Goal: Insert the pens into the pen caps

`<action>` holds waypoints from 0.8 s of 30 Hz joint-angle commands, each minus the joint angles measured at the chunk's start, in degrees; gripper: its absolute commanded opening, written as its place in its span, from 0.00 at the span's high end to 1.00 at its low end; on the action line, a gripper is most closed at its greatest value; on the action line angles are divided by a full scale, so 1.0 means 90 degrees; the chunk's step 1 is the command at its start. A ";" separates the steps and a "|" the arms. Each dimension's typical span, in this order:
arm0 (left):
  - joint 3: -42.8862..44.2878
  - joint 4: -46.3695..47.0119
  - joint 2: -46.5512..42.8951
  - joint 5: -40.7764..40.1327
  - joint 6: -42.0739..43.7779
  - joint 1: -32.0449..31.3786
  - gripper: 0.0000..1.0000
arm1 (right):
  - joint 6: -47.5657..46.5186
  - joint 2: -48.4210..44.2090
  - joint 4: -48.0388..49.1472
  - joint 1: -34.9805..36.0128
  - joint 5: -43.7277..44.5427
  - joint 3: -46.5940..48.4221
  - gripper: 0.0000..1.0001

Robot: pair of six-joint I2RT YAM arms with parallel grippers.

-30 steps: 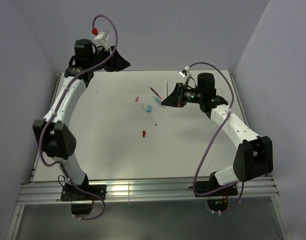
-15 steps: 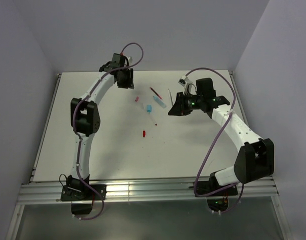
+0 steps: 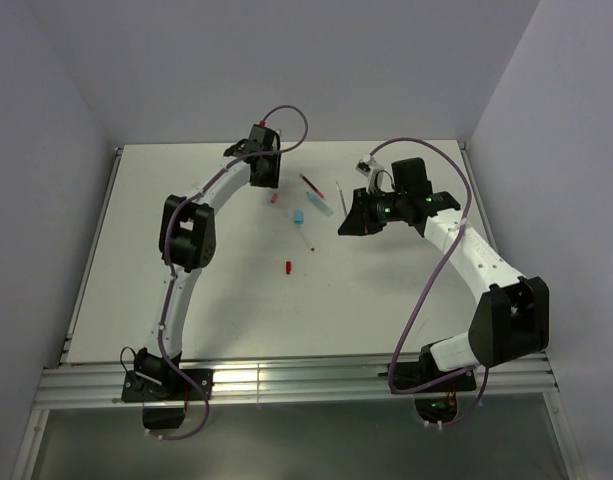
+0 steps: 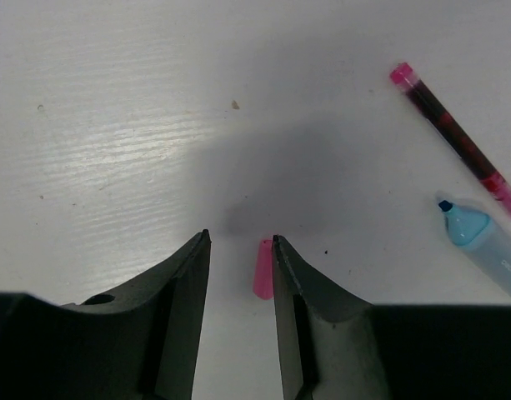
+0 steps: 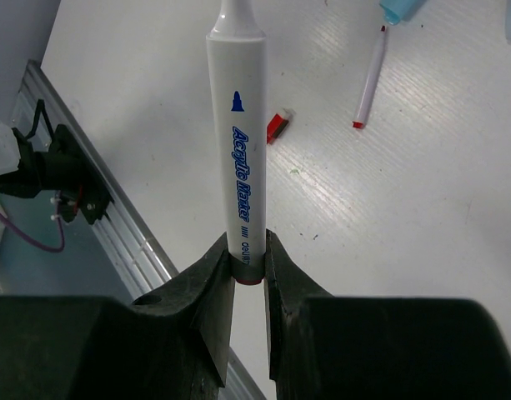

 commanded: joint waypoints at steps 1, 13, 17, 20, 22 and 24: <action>0.0134 0.0334 -0.0002 -0.0330 0.0127 -0.0080 0.59 | -0.0068 -0.0028 -0.0021 -0.0029 -0.0229 0.0184 1.00; 0.0056 0.0226 0.0262 -0.0066 0.0059 -0.0149 0.61 | 0.0020 0.0178 -0.0031 -0.0029 -0.0454 0.0262 1.00; 0.0125 0.0100 0.0370 0.0011 0.0069 -0.0178 0.62 | 0.0020 0.0227 -0.0031 -0.0029 -0.0551 0.0262 1.00; 0.0163 -0.0085 0.0428 0.0119 0.0147 -0.0207 0.67 | 0.0010 0.0236 -0.0031 -0.0029 -0.0600 0.0271 1.00; 0.0164 -0.0387 0.0448 0.0177 0.0244 -0.0237 0.71 | -0.0019 0.0237 -0.0080 -0.0029 -0.0561 0.0291 1.00; -0.0050 -0.0564 0.0303 0.0217 0.0322 -0.0247 0.75 | -0.0077 0.0207 -0.0158 -0.0029 -0.0561 0.0310 1.00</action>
